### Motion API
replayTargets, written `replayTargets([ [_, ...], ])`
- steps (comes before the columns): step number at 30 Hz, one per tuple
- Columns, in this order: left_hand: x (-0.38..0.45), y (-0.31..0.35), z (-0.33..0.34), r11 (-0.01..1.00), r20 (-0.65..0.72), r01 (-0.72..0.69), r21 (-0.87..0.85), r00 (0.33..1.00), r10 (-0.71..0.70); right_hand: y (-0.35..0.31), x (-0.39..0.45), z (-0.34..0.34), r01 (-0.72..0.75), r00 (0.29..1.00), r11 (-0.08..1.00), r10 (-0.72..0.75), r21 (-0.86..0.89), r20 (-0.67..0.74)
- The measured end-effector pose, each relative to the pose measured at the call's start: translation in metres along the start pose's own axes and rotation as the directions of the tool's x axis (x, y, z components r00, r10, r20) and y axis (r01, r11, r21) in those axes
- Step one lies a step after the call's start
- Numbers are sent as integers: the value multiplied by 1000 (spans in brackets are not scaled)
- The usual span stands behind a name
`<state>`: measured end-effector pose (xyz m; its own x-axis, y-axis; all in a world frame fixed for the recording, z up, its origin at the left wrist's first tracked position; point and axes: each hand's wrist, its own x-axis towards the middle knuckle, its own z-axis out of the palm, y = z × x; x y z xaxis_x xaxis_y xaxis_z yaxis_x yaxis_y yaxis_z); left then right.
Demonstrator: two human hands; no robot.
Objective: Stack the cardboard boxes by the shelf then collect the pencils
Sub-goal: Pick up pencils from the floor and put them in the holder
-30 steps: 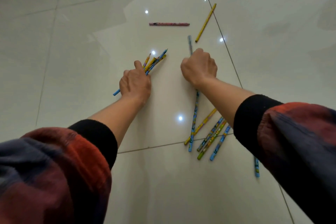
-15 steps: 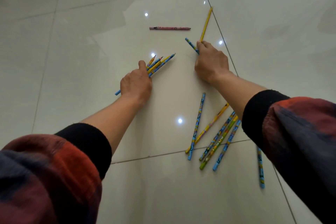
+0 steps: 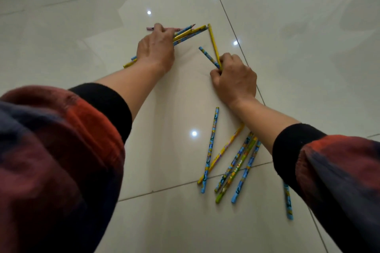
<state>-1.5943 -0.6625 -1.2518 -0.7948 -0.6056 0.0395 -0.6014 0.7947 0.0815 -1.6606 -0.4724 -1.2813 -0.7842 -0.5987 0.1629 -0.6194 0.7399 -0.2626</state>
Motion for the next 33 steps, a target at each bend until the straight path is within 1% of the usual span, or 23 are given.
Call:
replayTargets([
  [2, 11, 1, 5, 998, -8, -36, 55, 999, 37, 1, 0, 1, -11, 1000, 1000, 12, 16, -21],
  [5, 22, 2, 8, 992, 37, -86, 95, 996, 83, 2, 0, 3, -17, 998, 999, 20, 40, -64],
  [7, 26, 1, 5, 992, 46, -82, 101, 996, 77, 2, 1, 3, -18, 997, 999, 22, 48, -78],
  [10, 26, -2, 1, 987, 5, -85, 137, 996, 85, 4, 2, 3, -33, 997, 999, 35, 34, -74],
  [12, 16, -5, 0, 990, -11, -76, 119, 997, 77, 2, 2, 5, -21, 998, 1000, 21, 0, -58],
  [15, -6, -7, -2, 998, 17, -22, 64, 1000, 21, -8, 4, 2, 11, 1000, 995, -8, -97, 26],
  [19, -35, -3, -6, 995, 163, 97, -4, 982, -96, -15, 7, -9, 87, 983, 979, -56, -182, 173],
  [22, -63, -5, -9, 996, 255, 88, -30, 964, -77, -14, -7, -17, 154, 966, 965, -102, -211, 239],
  [24, -82, -7, -13, 997, 301, 70, -23, 952, -60, -14, -19, -22, 164, 957, 965, -105, -205, 269],
  [26, -96, -6, -19, 996, 344, 81, -21, 937, -69, -15, -27, -30, 119, 951, 979, -63, -167, 303],
  [28, -110, -5, -25, 996, 387, 91, -16, 919, -78, -14, -34, -43, 17, 944, 996, 11, -83, 328],
  [30, -124, -3, -30, 995, 424, 94, -23, 903, -76, -11, -42, -59, -75, 944, 997, 69, 7, 322],
  [33, -142, 0, -38, 994, 468, 103, -36, 881, -74, -9, -57, -80, -168, 945, 981, 131, 99, 300],
])
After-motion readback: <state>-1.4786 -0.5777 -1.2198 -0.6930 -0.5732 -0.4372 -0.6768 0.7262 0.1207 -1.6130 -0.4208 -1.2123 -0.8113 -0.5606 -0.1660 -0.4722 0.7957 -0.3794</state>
